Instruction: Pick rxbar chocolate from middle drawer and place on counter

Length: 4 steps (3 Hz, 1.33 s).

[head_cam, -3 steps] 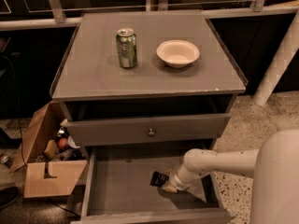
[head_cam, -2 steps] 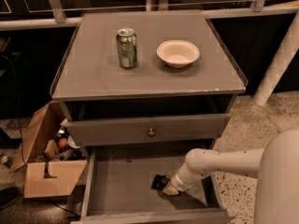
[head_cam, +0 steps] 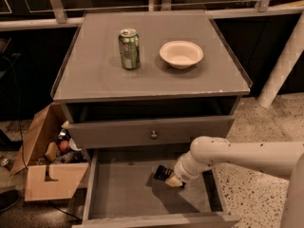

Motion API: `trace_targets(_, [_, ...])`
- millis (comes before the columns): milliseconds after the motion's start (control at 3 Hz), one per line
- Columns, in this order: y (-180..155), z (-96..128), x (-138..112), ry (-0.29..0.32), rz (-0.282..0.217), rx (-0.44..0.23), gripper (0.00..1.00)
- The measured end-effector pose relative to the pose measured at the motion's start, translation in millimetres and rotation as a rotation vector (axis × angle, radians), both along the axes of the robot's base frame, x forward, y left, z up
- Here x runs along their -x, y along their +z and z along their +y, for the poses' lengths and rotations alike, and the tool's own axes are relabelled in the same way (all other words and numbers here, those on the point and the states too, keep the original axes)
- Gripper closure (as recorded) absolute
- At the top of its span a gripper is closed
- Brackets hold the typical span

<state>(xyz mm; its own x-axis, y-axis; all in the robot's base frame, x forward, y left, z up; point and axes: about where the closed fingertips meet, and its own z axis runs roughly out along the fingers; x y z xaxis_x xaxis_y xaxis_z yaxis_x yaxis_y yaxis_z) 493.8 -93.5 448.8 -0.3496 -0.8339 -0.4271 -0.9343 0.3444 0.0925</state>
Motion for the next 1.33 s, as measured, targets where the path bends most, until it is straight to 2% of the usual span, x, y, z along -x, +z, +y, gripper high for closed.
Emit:
trace_targets(333, [0.1, -0.8, -0.1, -0.004, 0.005, -0.002, 1.0])
trace_targets(667, [22.3, -20.8, 16.1, -0.061, 0.036, 0.031, 1.0])
trace_targets(1000, [58.2, -35.8, 31.6, -0.099, 0.018, 0.052, 1.0])
trace_targets(1333, [95.5, -39.4, 44.3, -0.09, -0.071, 0.043, 1.0])
